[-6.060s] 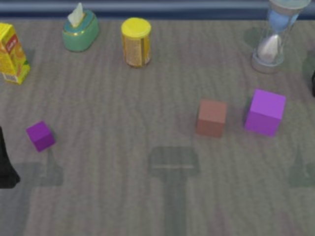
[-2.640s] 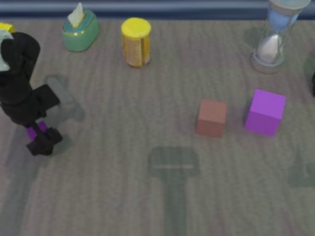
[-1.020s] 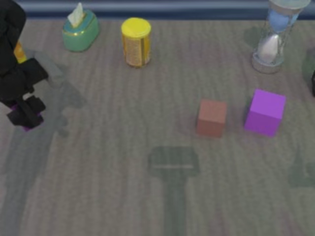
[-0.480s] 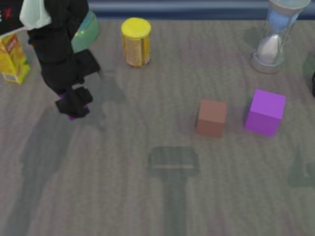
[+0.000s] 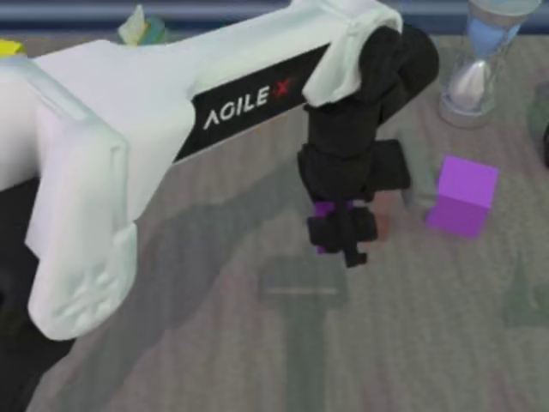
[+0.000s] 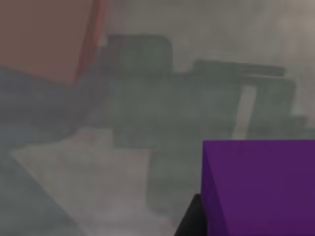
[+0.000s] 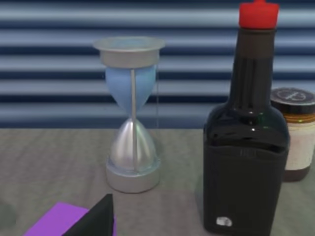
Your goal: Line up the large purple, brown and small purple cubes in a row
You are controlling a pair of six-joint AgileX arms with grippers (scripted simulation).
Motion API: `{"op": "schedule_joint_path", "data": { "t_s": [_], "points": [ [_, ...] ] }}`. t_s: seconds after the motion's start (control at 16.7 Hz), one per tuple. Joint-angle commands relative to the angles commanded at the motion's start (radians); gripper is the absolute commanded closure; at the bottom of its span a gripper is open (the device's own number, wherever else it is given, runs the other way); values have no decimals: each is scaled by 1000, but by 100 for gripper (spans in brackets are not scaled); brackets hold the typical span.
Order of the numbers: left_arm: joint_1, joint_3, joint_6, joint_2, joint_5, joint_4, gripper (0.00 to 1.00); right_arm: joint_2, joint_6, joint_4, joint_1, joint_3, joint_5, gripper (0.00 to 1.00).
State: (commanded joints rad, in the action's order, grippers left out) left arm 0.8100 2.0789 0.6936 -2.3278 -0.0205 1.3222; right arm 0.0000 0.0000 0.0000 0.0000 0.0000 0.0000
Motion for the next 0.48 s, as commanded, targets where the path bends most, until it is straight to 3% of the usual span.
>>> {"op": "schedule_joint_path", "data": {
  "t_s": [0.18, 0.48],
  "points": [
    [103, 94, -29, -43, 3, 36, 100, 0, 0, 0, 0, 0, 0, 0],
    [117, 108, -32, -46, 2, 40, 100, 0, 0, 0, 0, 0, 0, 0]
  ]
}}
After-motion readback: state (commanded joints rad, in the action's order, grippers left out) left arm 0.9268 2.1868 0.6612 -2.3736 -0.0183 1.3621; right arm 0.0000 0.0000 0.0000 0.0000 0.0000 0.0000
